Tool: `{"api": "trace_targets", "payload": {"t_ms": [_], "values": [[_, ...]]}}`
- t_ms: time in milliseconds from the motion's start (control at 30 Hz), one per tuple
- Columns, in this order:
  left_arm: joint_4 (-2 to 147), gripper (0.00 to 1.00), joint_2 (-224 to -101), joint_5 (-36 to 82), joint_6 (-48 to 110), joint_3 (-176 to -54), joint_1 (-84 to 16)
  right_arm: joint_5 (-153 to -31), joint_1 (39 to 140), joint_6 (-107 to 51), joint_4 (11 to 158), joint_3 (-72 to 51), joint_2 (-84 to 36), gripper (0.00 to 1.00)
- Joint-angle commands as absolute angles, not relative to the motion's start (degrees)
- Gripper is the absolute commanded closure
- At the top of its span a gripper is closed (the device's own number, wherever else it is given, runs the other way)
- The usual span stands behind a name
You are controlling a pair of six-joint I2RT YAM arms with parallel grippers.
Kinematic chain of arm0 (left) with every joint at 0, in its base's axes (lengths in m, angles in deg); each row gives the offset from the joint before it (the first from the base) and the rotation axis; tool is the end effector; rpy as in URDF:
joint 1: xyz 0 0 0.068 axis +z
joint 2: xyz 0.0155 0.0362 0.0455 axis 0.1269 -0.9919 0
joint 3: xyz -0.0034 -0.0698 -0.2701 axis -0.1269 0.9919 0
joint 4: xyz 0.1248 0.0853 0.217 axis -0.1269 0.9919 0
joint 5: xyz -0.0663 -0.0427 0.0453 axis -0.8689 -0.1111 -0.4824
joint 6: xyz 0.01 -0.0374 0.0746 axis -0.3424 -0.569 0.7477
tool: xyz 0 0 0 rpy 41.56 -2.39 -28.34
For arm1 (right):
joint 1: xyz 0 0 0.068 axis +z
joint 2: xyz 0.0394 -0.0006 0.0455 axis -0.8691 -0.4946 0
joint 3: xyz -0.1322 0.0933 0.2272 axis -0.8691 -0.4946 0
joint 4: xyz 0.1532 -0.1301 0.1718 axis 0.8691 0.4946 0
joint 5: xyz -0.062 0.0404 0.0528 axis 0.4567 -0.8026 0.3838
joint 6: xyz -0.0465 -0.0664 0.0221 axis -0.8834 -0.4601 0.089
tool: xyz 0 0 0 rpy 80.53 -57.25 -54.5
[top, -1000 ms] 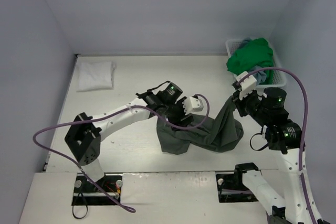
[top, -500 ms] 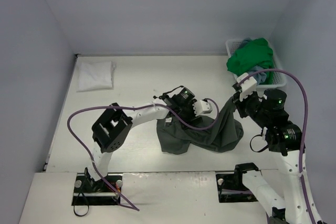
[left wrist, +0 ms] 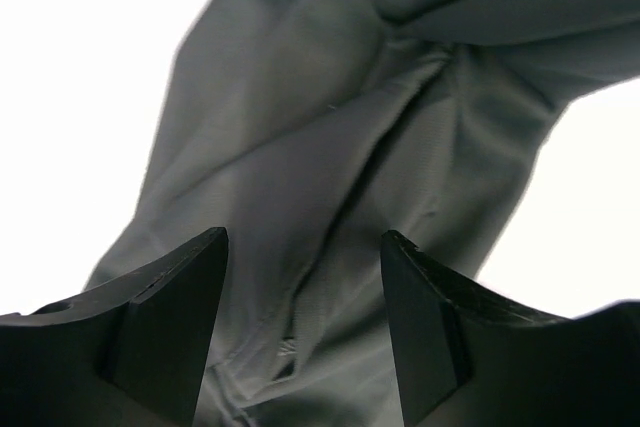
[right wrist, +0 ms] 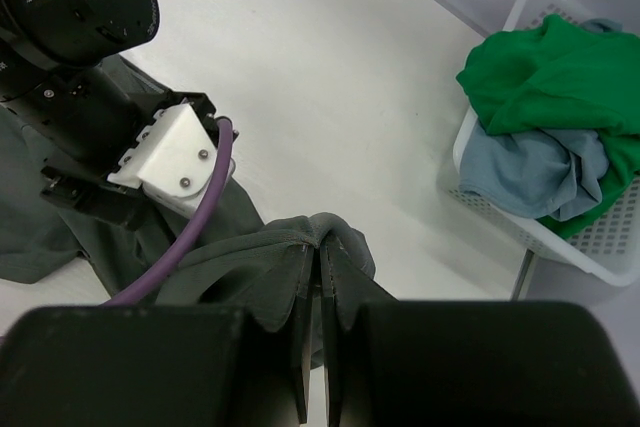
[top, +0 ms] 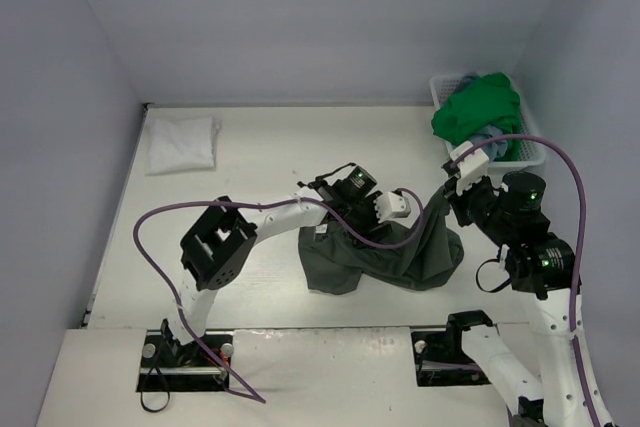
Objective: Fold and stack the t-shirts
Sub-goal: Flatten out the tshirt
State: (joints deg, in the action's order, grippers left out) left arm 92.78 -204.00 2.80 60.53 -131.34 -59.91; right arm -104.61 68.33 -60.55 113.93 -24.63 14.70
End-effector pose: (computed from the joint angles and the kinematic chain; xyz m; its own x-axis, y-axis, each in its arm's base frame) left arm 0.2655 -0.4056 0.1907 -0.1502 0.6324 -0.7600 0.9886 0.0851 -0.1246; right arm 0.1714 0.0497 0.4047 0.0260 -0.4061 -0.9134 -0.5028 0.7845 -0.3631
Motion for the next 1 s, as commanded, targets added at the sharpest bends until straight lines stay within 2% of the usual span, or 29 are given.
{"api": "trace_targets", "payload": {"t_ms": [0, 133, 233, 267, 367, 400, 467, 533, 767, 967], "values": [[95.0, 0.42, -202.9, -0.5, 60.5, -134.7, -60.5, -103.9, 68.7, -61.0, 110.5, -23.8, 14.2, 1.00], [96.0, 0.43, -203.4, -0.8, 61.0, -134.7, -60.9, -103.5, 68.7, -61.2, 110.5, -24.2, 14.4, 1.00], [96.3, 0.57, -204.6, -0.8, 61.0, -135.0, -61.0, -103.5, 68.7, -61.0, 110.5, -24.4, 14.6, 1.00], [96.3, 0.66, -204.8, -0.7, 61.1, -135.1, -61.1, -103.5, 68.6, -61.1, 110.5, -24.4, 14.6, 1.00], [96.3, 0.77, -206.0, 0.0, 61.2, -135.5, -61.3, -103.3, 68.7, -61.1, 110.5, -24.4, 14.9, 1.00], [96.3, 0.84, -206.1, 0.3, 61.2, -135.6, -61.3, -103.3, 68.6, -61.2, 110.5, -24.6, 14.9, 1.00], [96.3, 0.88, -206.1, 0.8, 61.1, -136.1, -61.3, -103.2, 68.6, -61.1, 110.6, -24.8, 15.0, 1.00], [96.4, 0.99, -205.4, 2.4, 61.0, -136.2, -61.3, -103.2, 68.7, -61.3, 110.5, -25.2, 15.1, 1.00], [94.9, 1.00, -198.5, 12.0, 62.9, -133.8, -60.2, -104.1, 68.7, -61.7, 110.3, -27.4, 15.5, 1.00], [99.0, 1.00, -188.5, 15.3, 63.4, -134.4, -55.5, -103.7, 68.6, -62.4, 110.2, -28.9, 15.8, 1.00]]}}
